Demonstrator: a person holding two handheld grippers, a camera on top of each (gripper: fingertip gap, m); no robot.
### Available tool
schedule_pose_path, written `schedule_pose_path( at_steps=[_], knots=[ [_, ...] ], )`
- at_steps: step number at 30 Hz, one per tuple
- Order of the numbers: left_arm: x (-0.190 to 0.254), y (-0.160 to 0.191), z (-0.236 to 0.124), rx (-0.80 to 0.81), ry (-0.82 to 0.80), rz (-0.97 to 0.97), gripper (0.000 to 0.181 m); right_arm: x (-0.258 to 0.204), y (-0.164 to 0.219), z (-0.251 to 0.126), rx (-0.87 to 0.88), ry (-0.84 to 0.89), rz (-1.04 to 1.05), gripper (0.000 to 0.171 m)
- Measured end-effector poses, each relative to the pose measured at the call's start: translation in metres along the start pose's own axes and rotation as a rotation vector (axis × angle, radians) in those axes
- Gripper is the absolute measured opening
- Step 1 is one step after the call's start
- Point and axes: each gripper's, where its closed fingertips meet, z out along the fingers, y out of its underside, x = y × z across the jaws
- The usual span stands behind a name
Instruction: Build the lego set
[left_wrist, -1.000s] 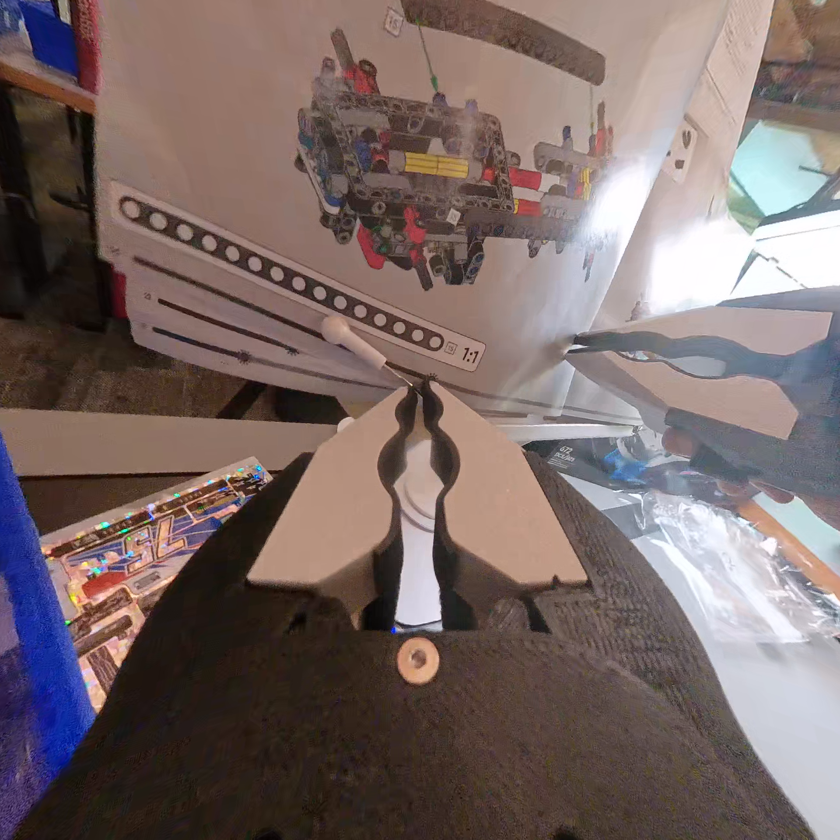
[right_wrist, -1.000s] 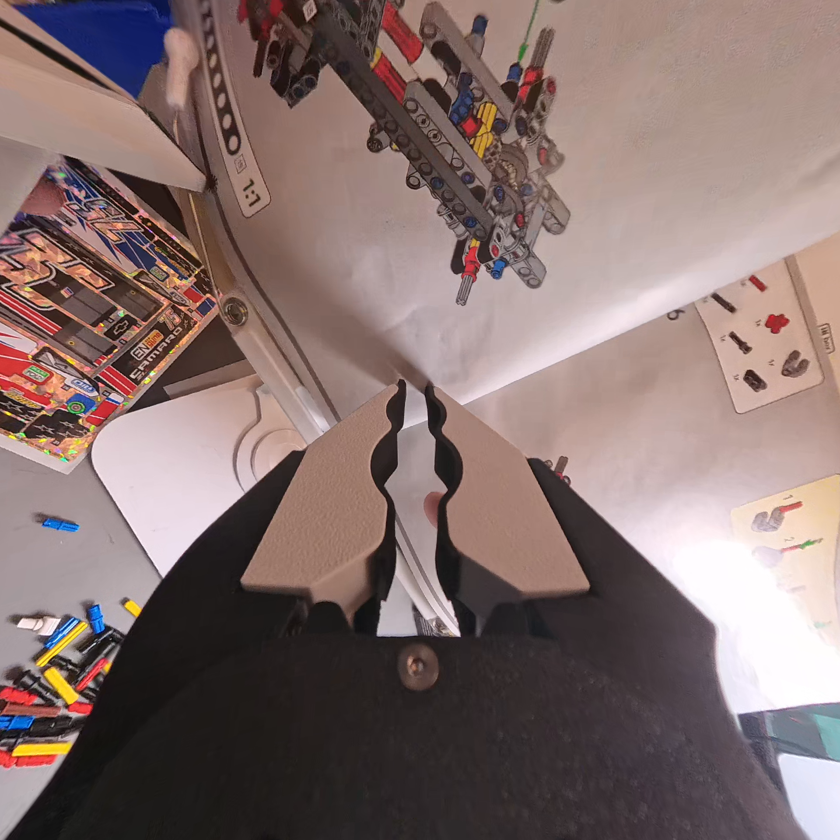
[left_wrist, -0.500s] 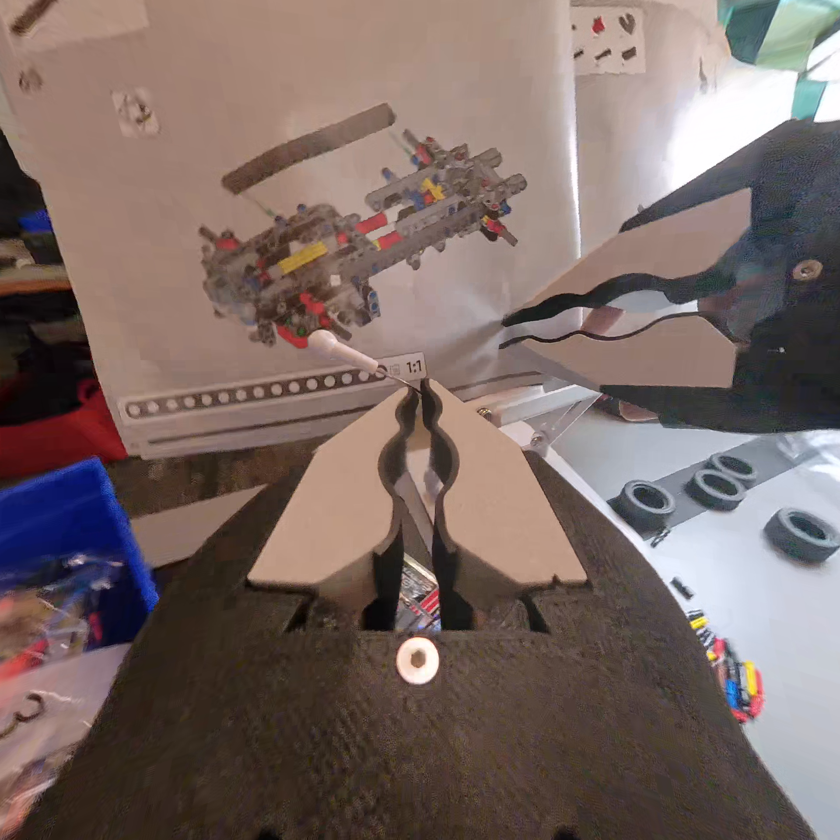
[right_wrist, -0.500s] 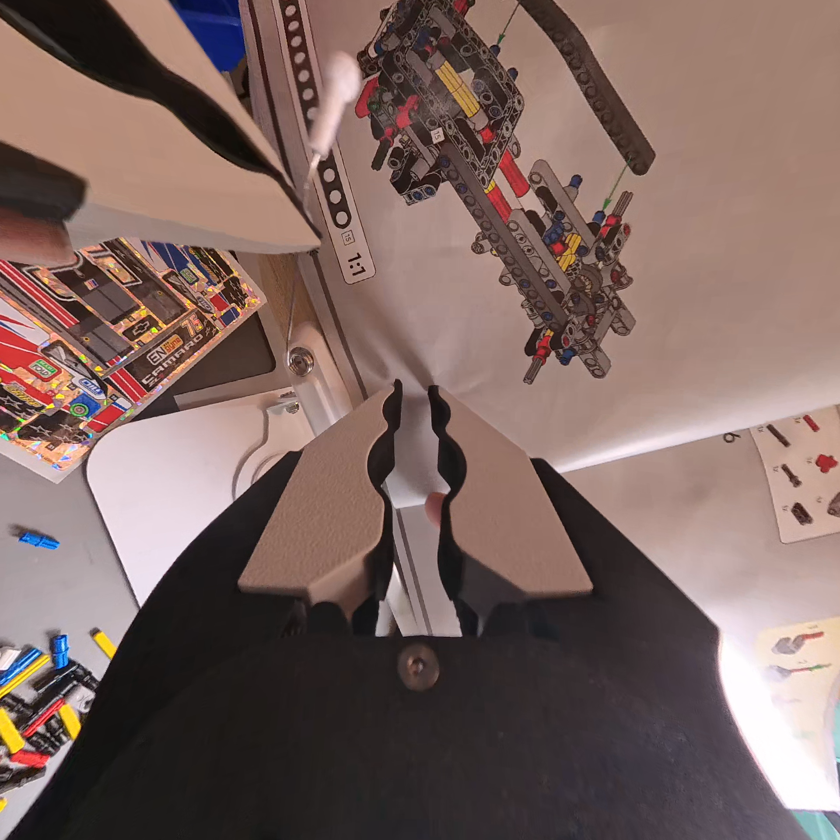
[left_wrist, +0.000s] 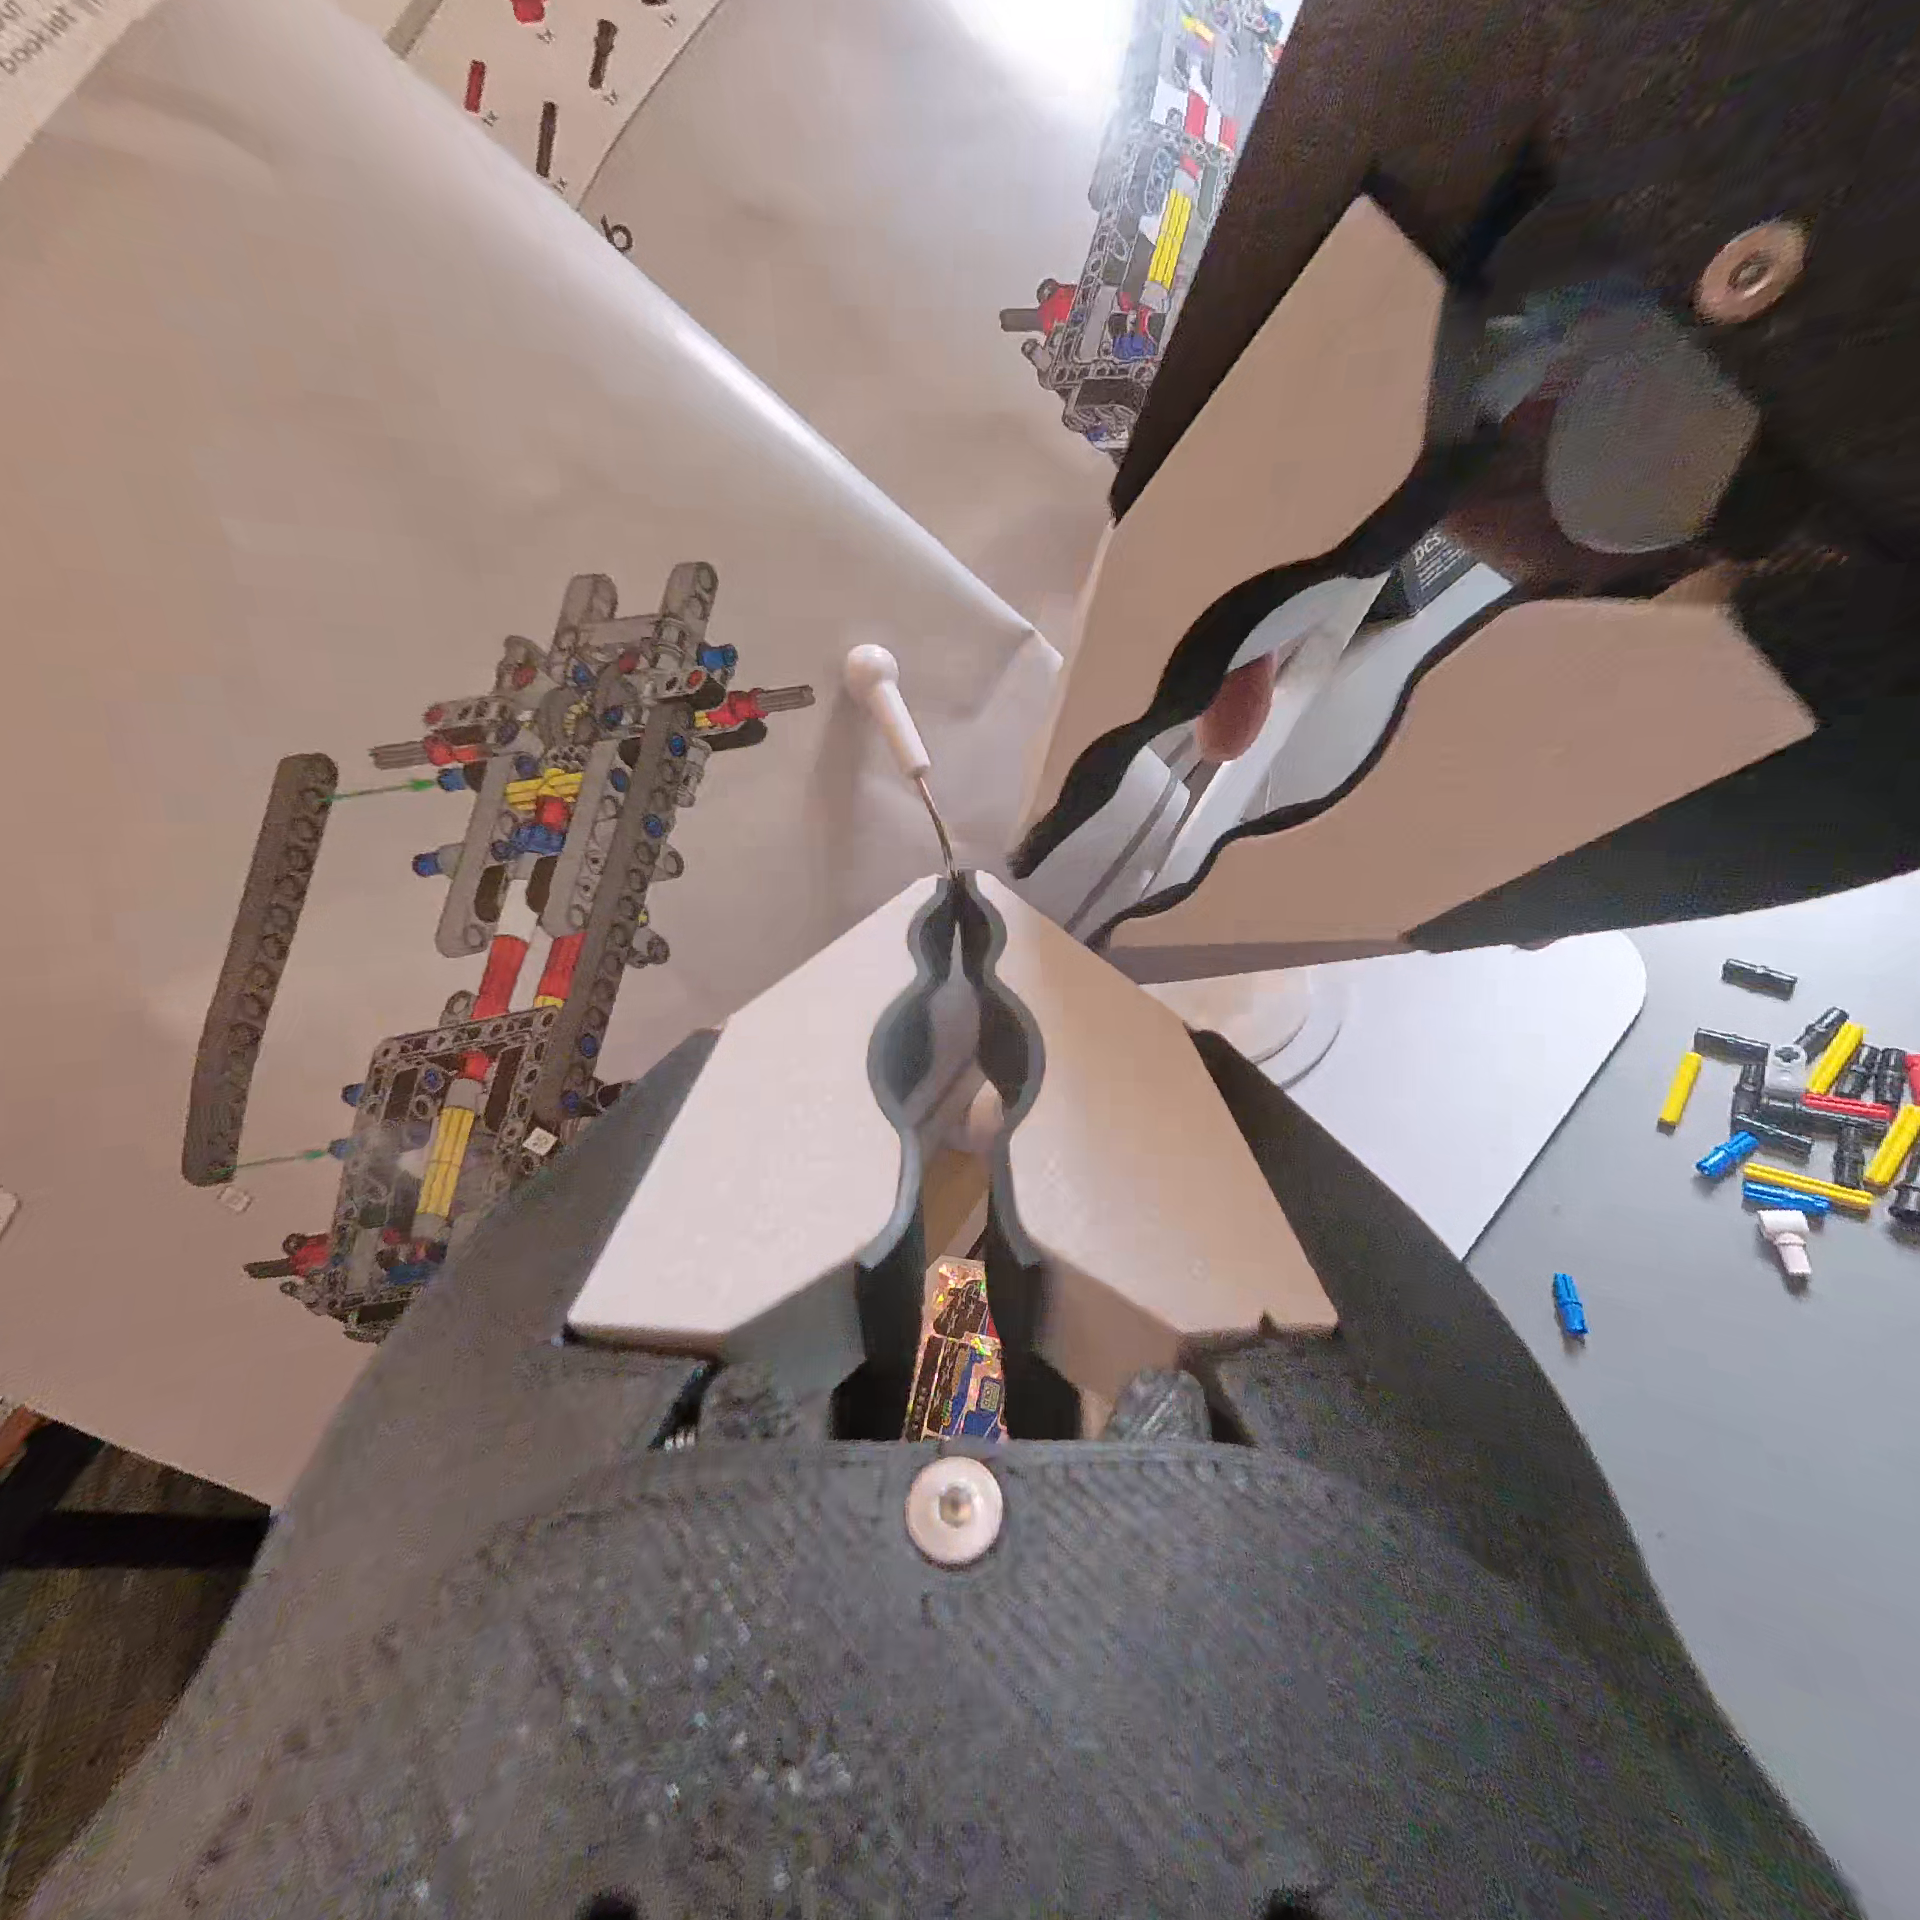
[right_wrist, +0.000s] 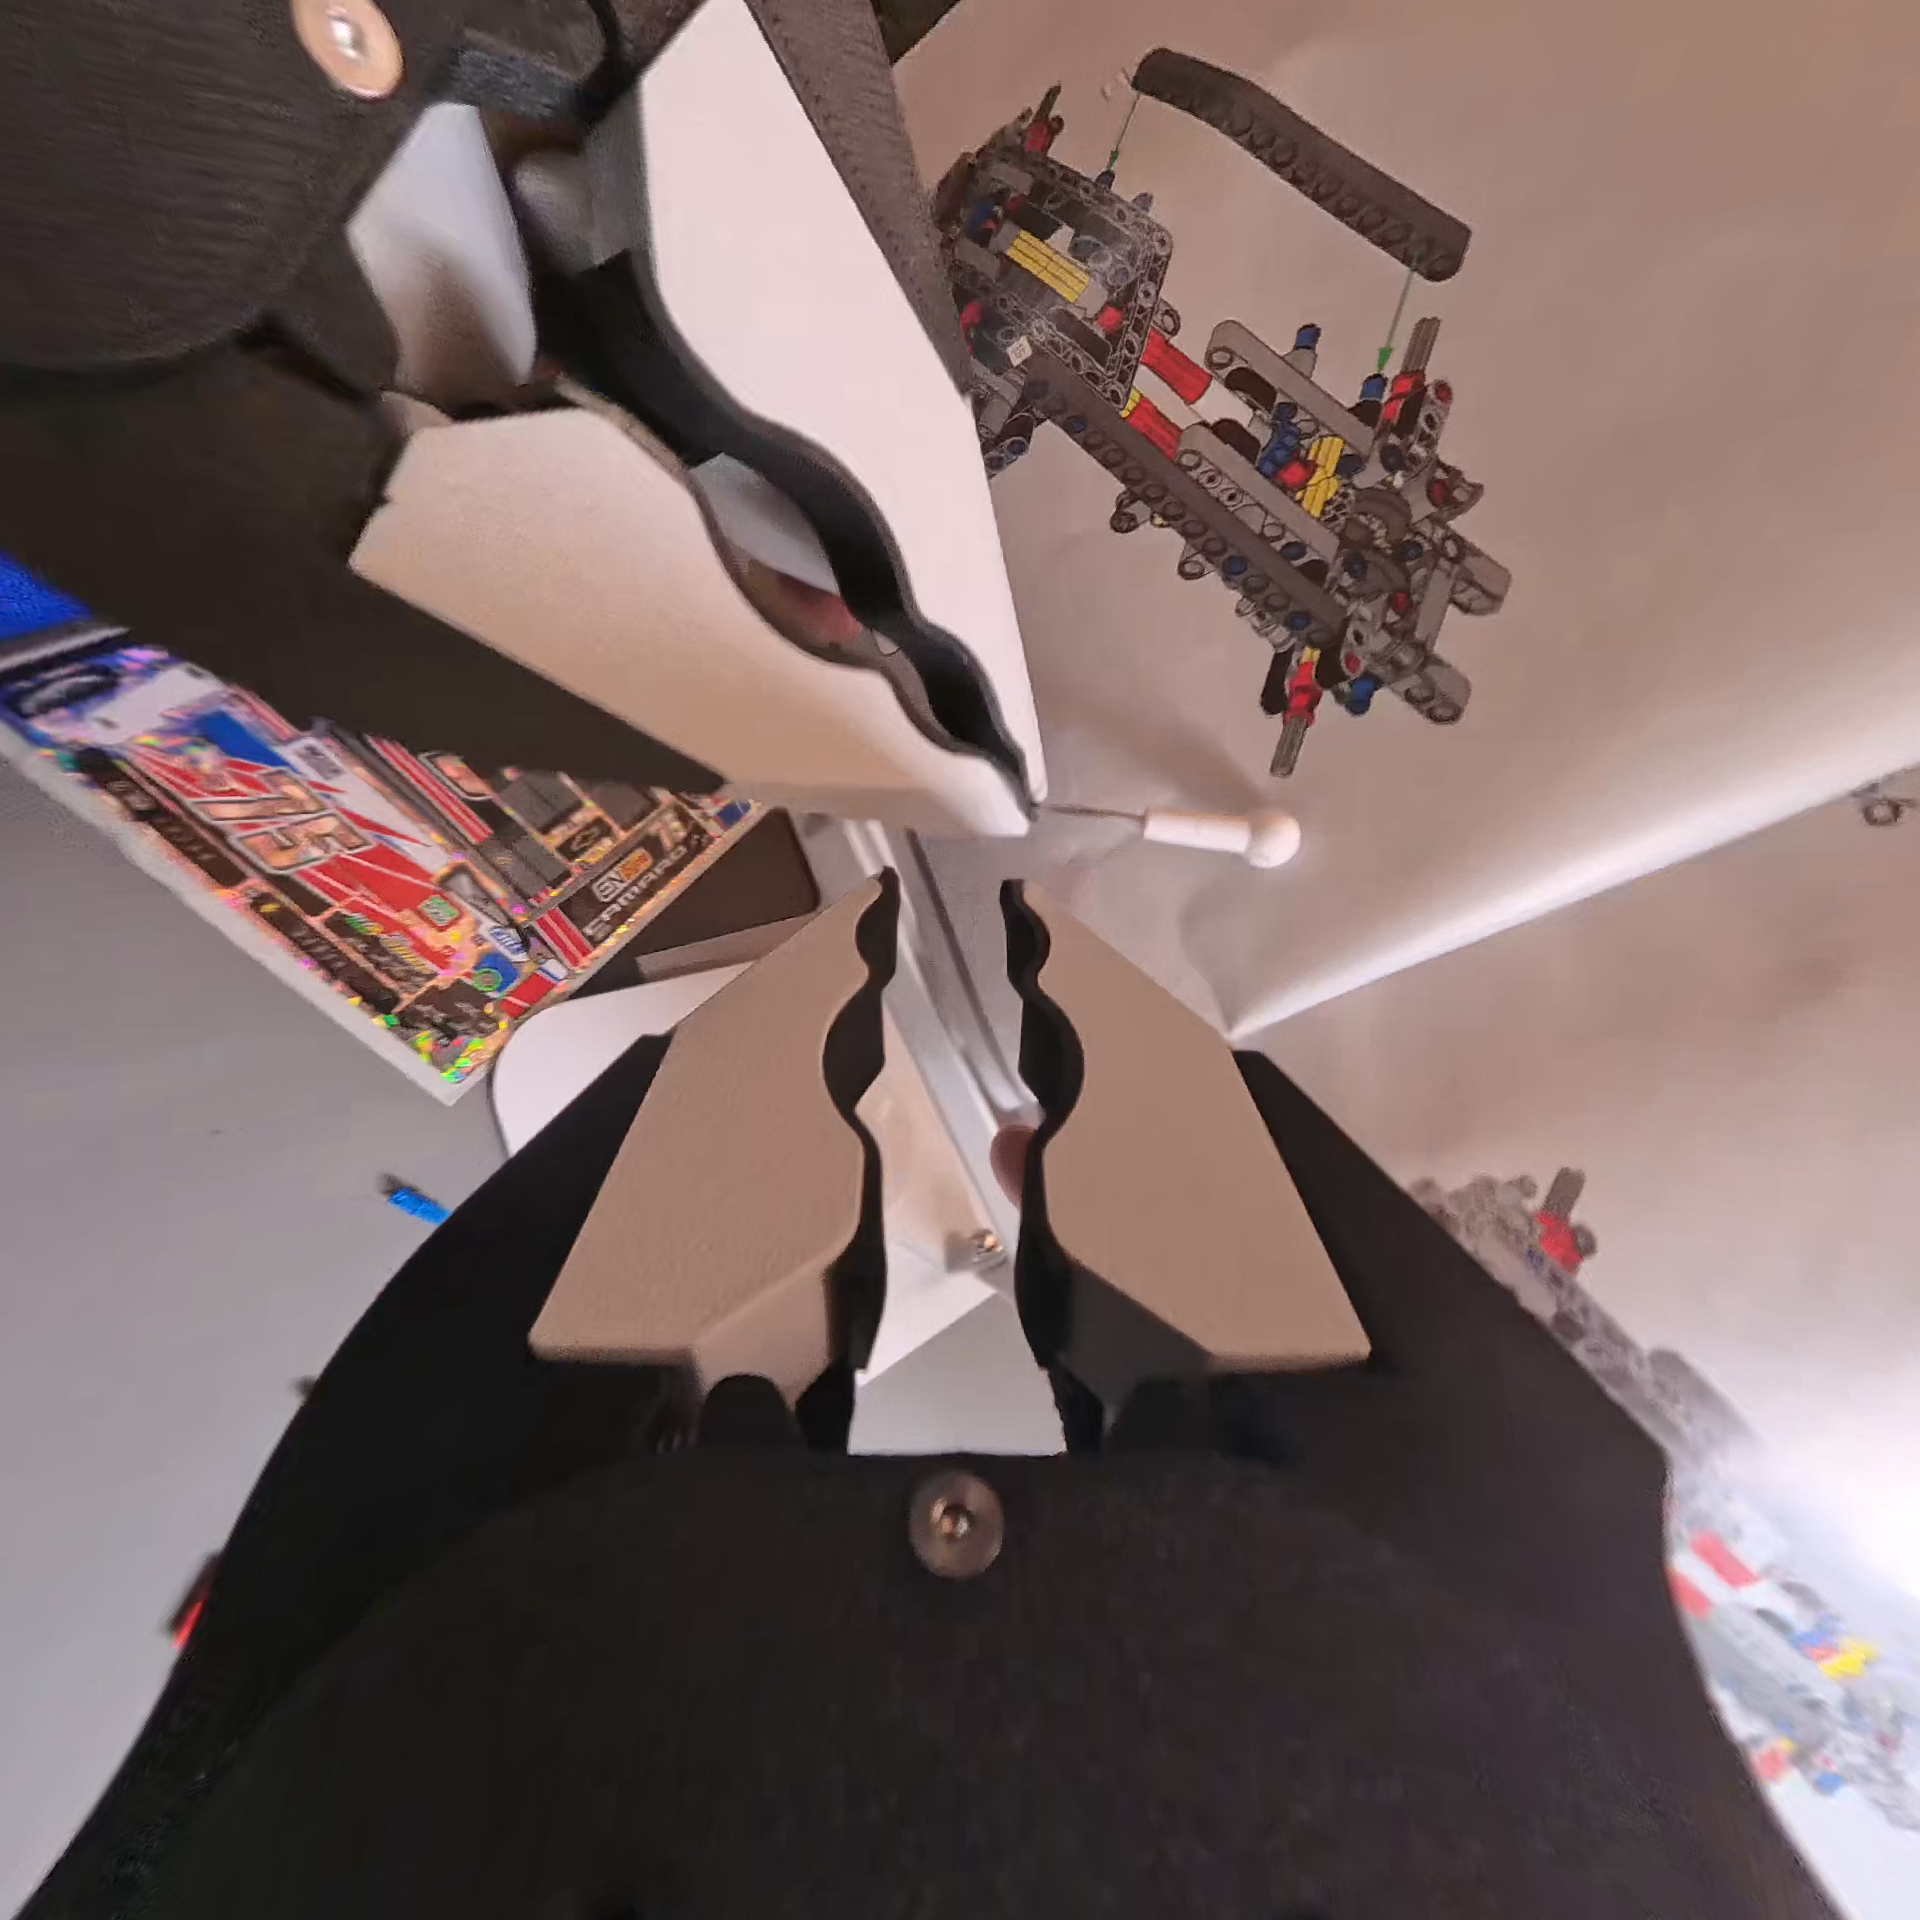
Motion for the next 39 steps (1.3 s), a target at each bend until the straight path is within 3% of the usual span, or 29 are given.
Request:
schedule_pose_path(
  at_steps=[1, 5, 7, 11, 18, 19, 21, 22, 24, 31, 35, 39],
  knots=[
    [0.000, 0.000, 0.000, 0.003, -0.002, 0.006, 0.000, -0.001, 0.002, -0.006, 0.016, -0.005, 0.018, 0.018],
    [0.001, 0.003, -0.003, 0.002, -0.013, -0.015, 0.003, -0.003, 0.015, -0.035, 0.089, -0.027, 0.171, 0.020],
    [0.005, -0.001, -0.013, 0.055, 0.004, -0.095, 0.018, -0.004, 0.022, -0.056, 0.149, -0.027, 0.273, 0.022],
    [0.001, 0.000, -0.045, 0.173, -0.056, -0.346, 0.030, -0.004, 0.037, -0.106, 0.291, 0.068, 0.426, 0.030],
    [0.027, 0.016, -0.105, 0.272, -0.095, -0.606, 0.053, -0.034, 0.065, -0.196, 0.428, 0.197, 0.607, 0.058],
    [0.034, 0.015, -0.114, 0.276, -0.083, -0.608, 0.050, -0.043, 0.069, -0.207, 0.429, 0.198, 0.608, 0.047],
    [0.049, 0.015, -0.136, 0.277, -0.066, -0.580, 0.025, -0.062, 0.073, -0.231, 0.458, 0.173, 0.599, 0.000],
    [0.059, 0.013, -0.147, 0.282, -0.039, -0.556, 0.003, -0.072, 0.076, -0.240, 0.453, 0.157, 0.601, 0.000],
    [0.080, 0.013, -0.166, 0.266, 0.026, -0.536, 0.000, -0.092, 0.080, -0.253, 0.453, 0.113, 0.591, 0.000],
    [0.158, 0.026, -0.203, 0.221, 0.176, -0.543, 0.000, -0.123, 0.098, -0.262, 0.466, 0.149, 0.536, 0.001],
    [0.195, 0.052, -0.206, 0.208, 0.187, -0.346, 0.005, -0.138, 0.107, -0.250, 0.437, 0.116, 0.445, 0.008],
    [0.224, 0.082, -0.191, 0.066, 0.300, -0.195, 0.029, -0.164, 0.127, -0.236, 0.336, 0.009, 0.319, 0.018]
  ],
)
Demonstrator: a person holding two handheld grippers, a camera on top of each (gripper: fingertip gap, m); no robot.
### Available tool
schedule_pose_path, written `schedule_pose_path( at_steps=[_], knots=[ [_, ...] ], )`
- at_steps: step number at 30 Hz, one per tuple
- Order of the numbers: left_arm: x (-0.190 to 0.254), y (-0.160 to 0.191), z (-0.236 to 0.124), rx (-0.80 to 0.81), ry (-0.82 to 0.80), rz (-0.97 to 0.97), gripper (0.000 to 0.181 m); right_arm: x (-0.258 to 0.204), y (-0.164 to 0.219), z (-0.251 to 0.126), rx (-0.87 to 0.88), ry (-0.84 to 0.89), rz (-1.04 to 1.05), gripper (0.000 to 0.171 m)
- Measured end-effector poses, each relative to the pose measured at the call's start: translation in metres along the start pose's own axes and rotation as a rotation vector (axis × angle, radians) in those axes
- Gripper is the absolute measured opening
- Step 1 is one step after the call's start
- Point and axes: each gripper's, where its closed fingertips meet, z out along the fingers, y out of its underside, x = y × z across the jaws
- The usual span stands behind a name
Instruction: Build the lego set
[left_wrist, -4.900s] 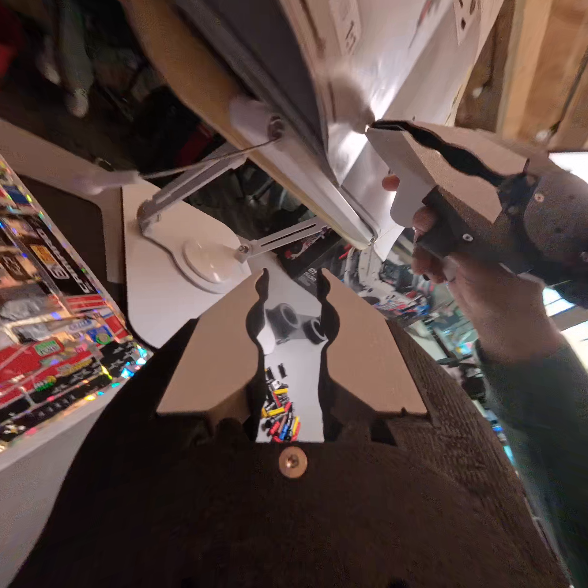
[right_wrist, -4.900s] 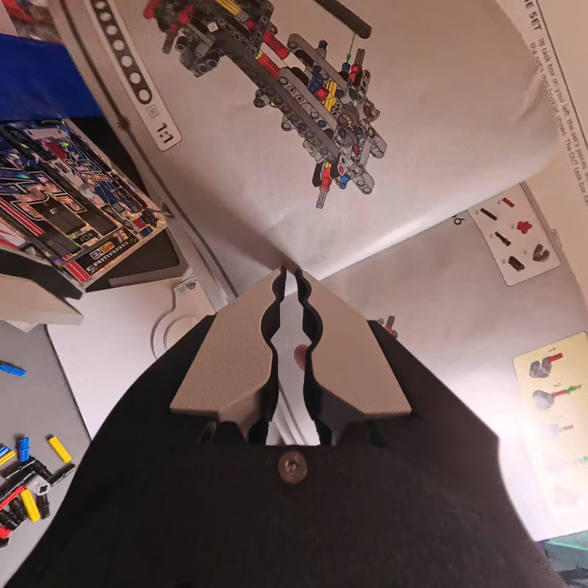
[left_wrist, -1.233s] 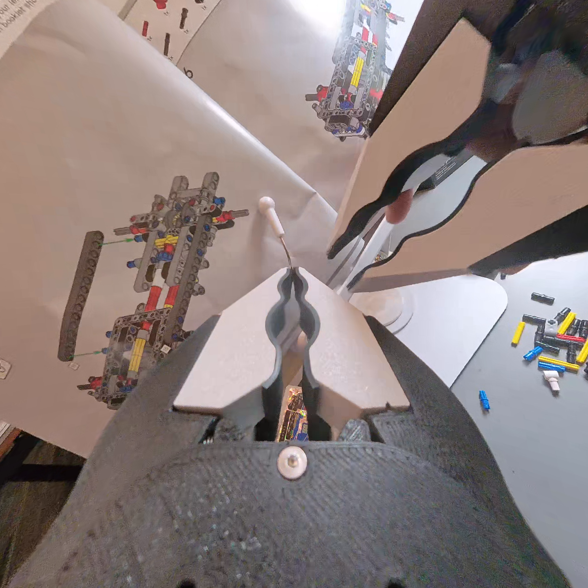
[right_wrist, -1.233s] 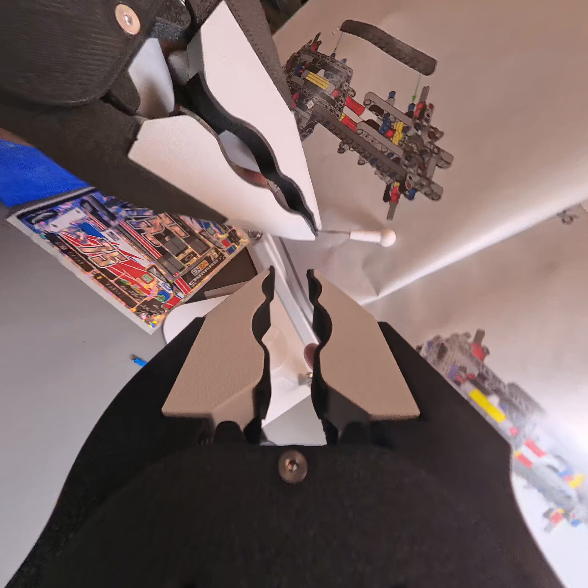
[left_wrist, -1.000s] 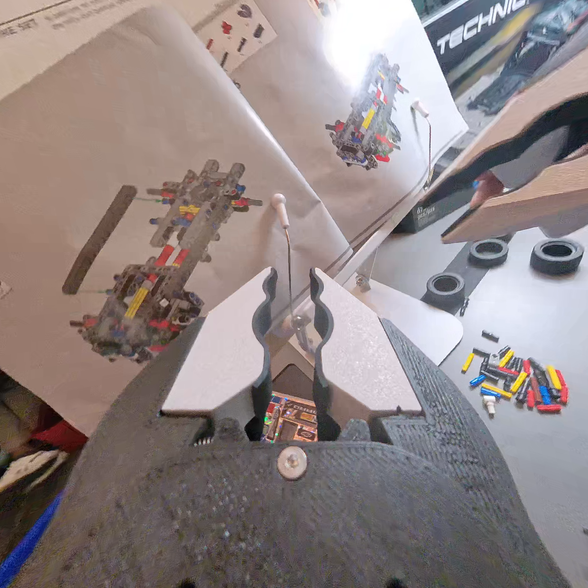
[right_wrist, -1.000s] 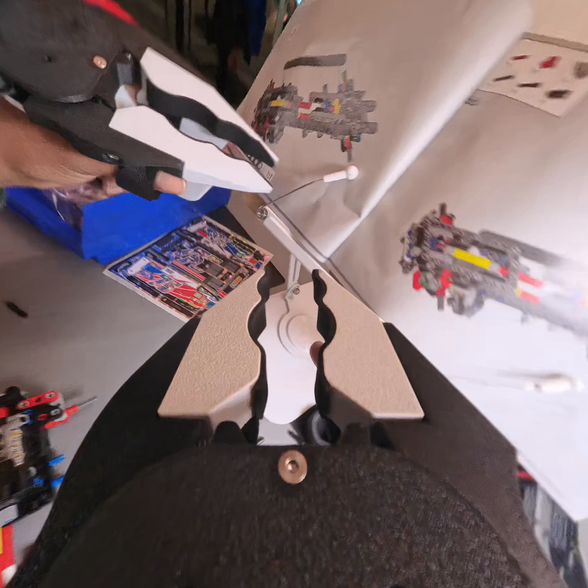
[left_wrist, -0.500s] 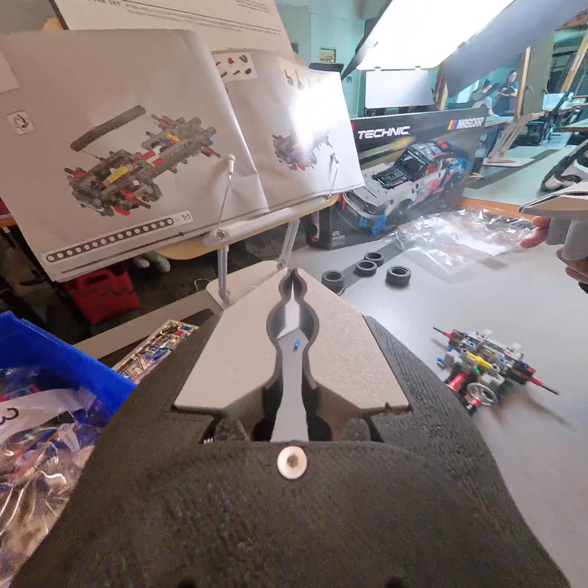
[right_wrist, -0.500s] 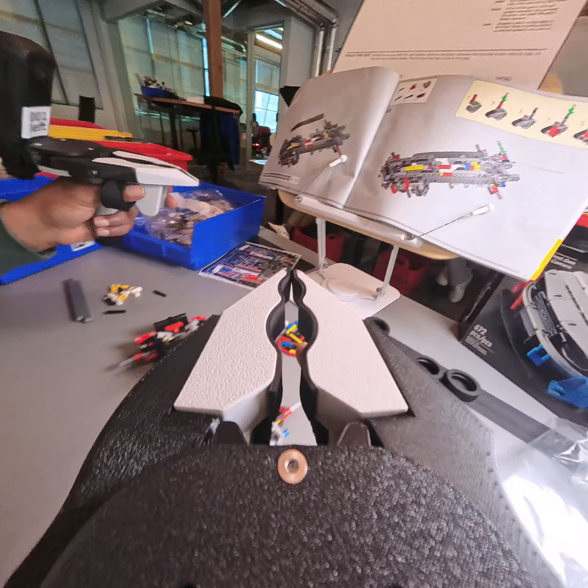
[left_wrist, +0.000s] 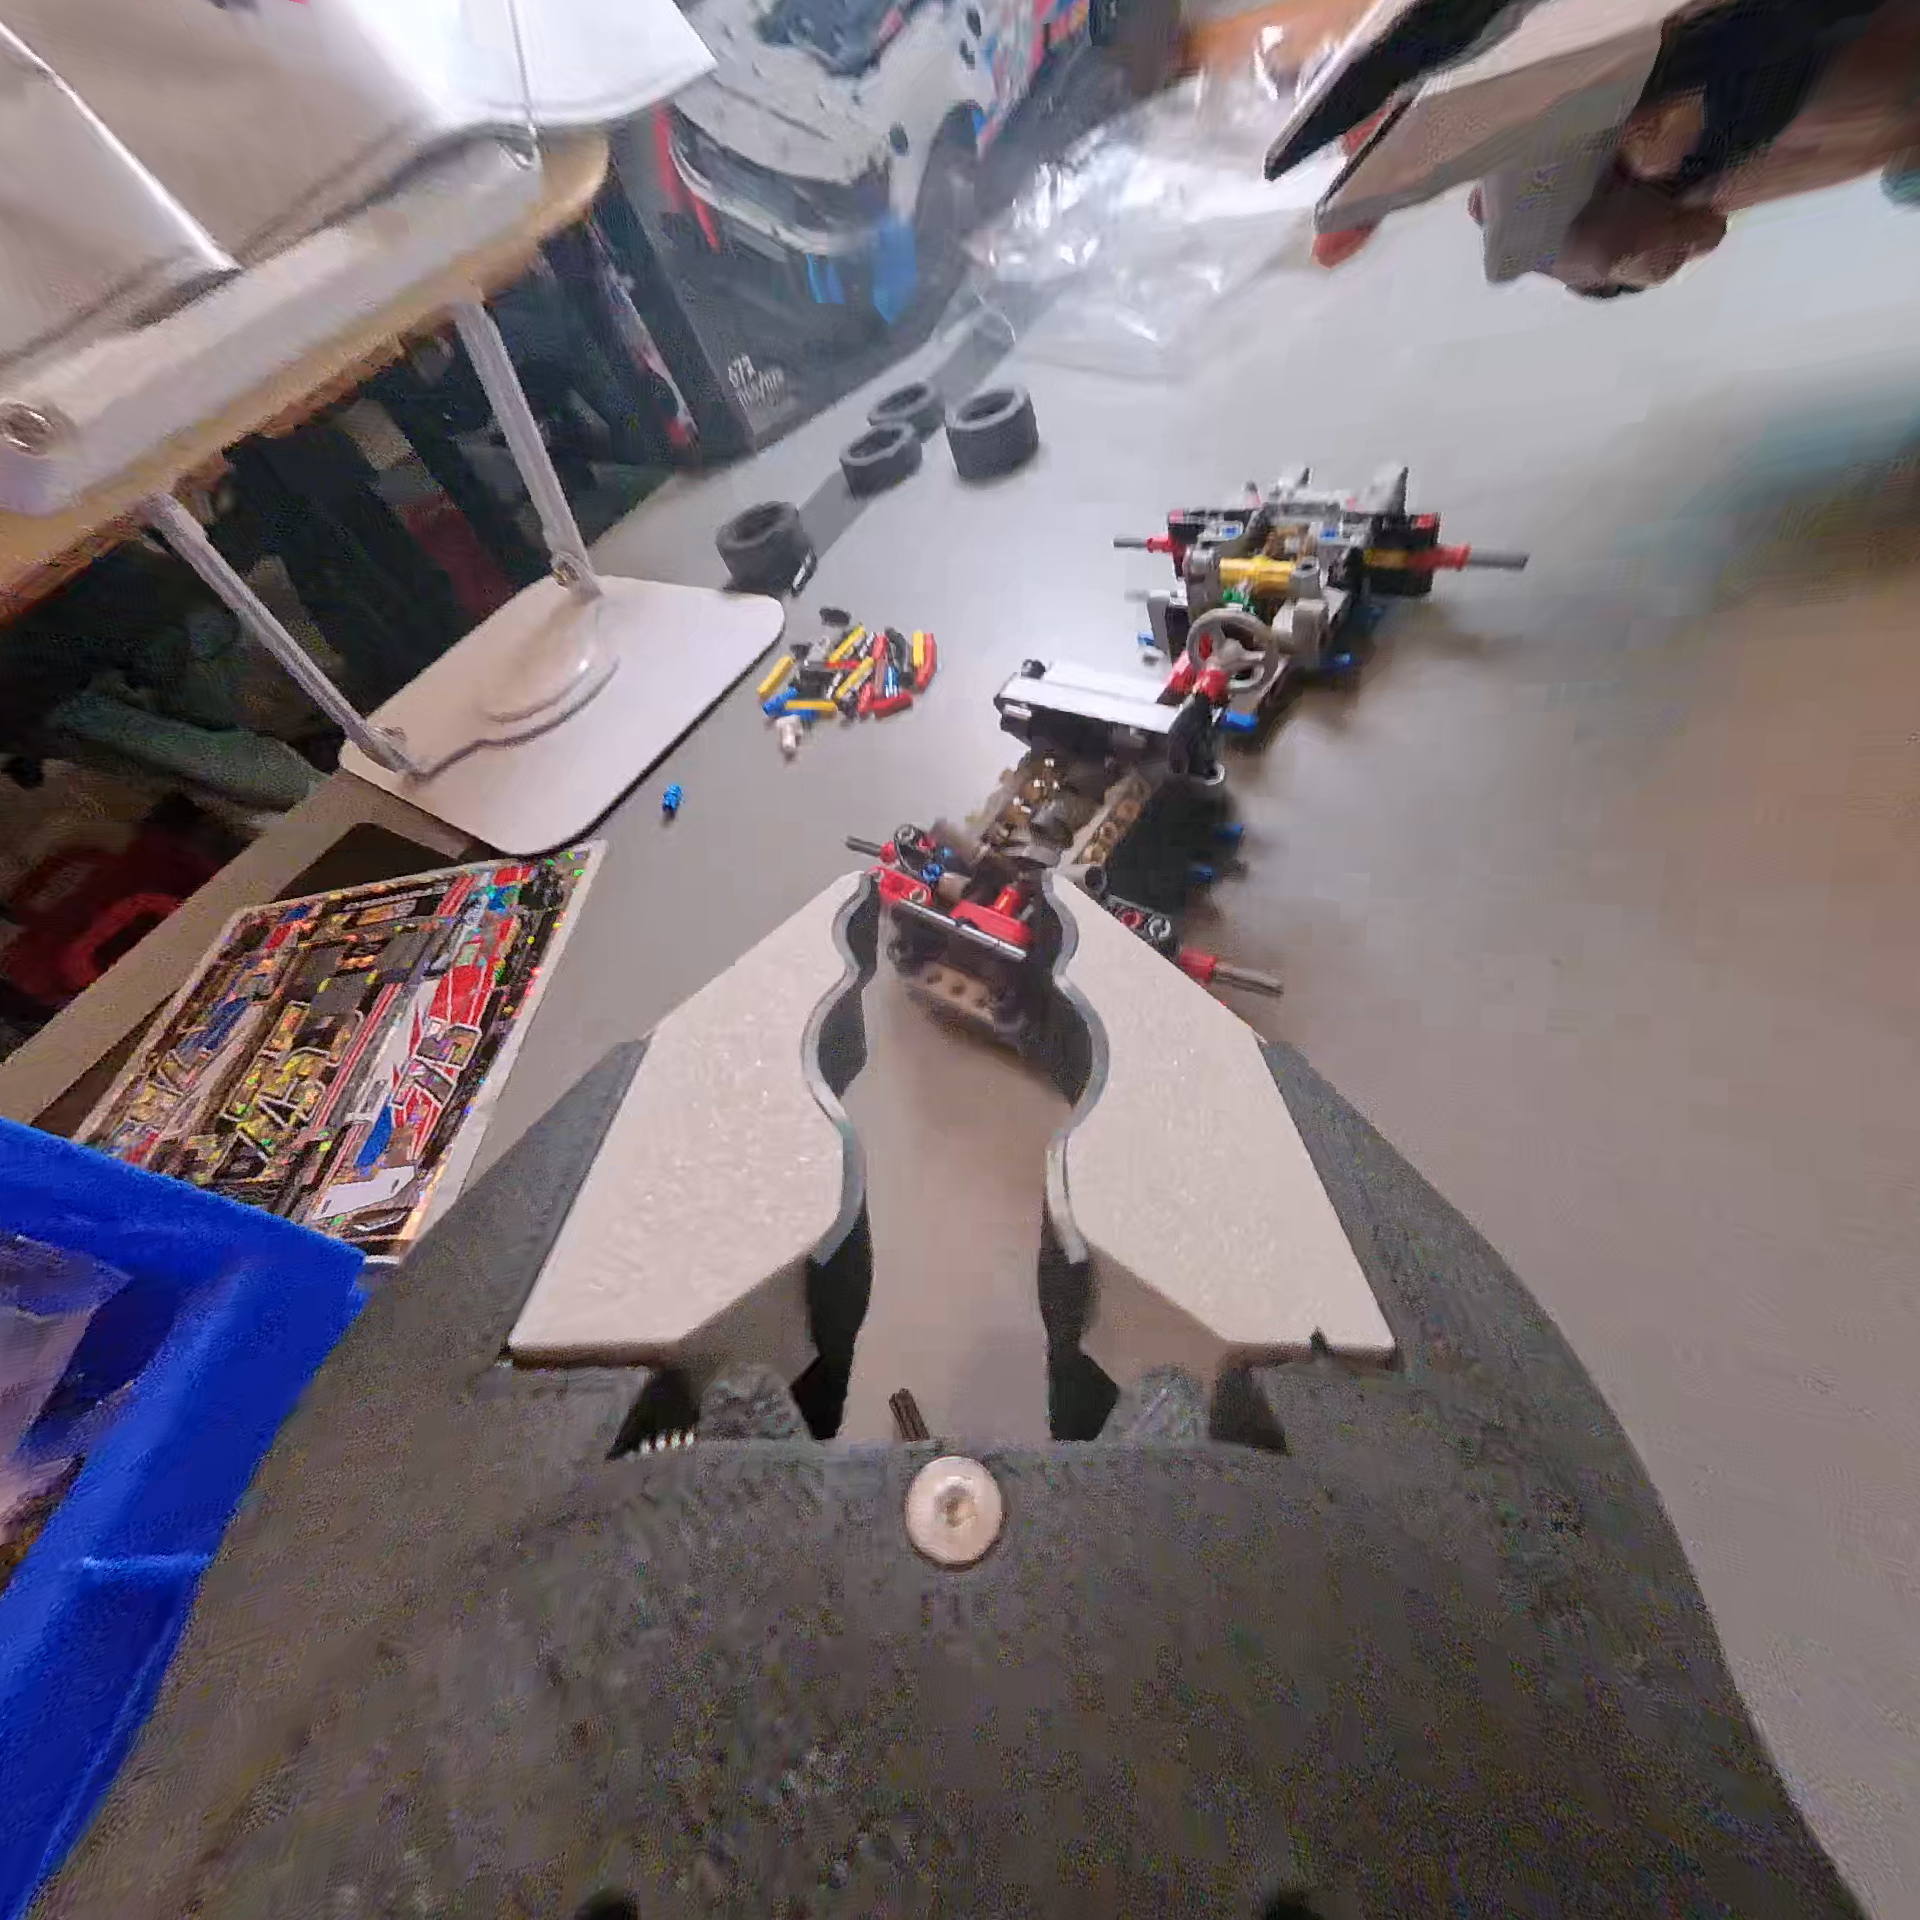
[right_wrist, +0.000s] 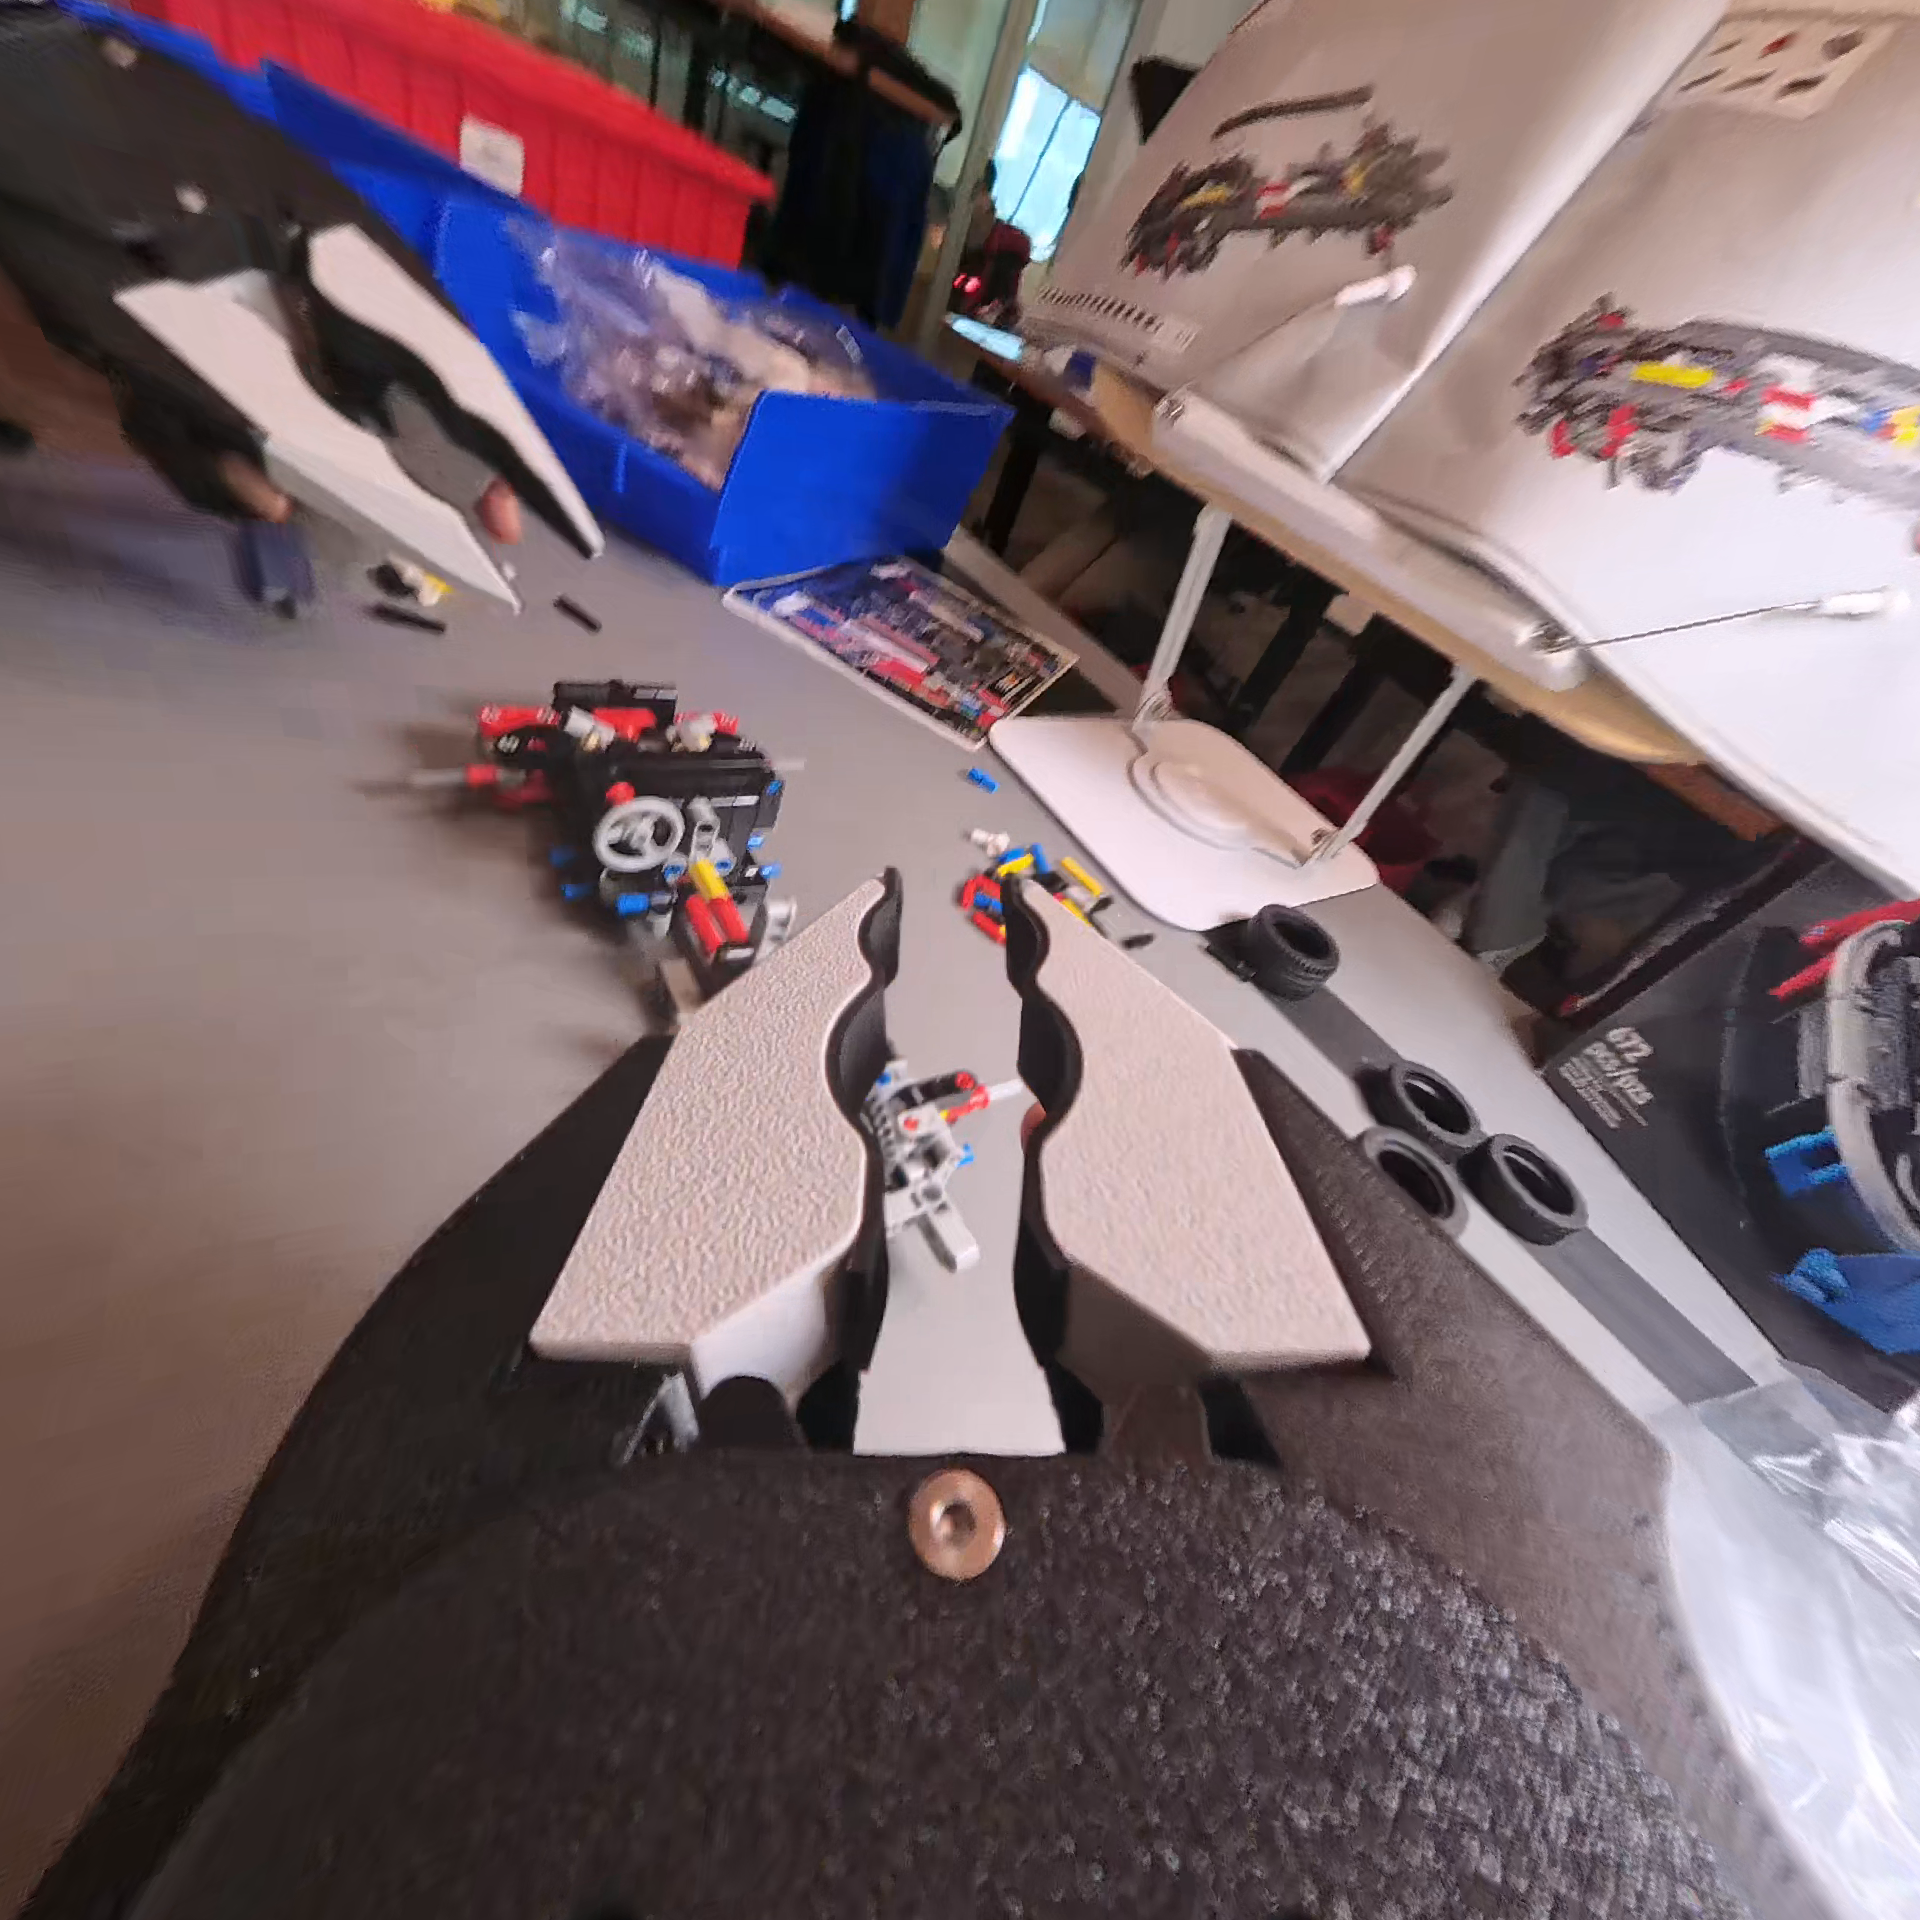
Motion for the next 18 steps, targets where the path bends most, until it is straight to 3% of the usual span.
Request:
schedule_pose_path(
  at_steps=[5, 12, 18],
  knots=[
    [0.008, 0.022, 0.007, -0.076, 0.071, 0.041, 0.043, -0.018, 0.031, -0.005, -0.123, -0.161, -0.041, 0.023],
    [0.009, 0.038, 0.009, -0.148, 0.120, 0.020, 0.063, -0.009, 0.068, -0.015, -0.248, -0.196, -0.001, 0.043],
    [0.008, 0.045, 0.013, -0.196, 0.117, 0.036, 0.065, -0.008, 0.087, -0.021, -0.345, -0.223, 0.014, 0.062]
  ],
)
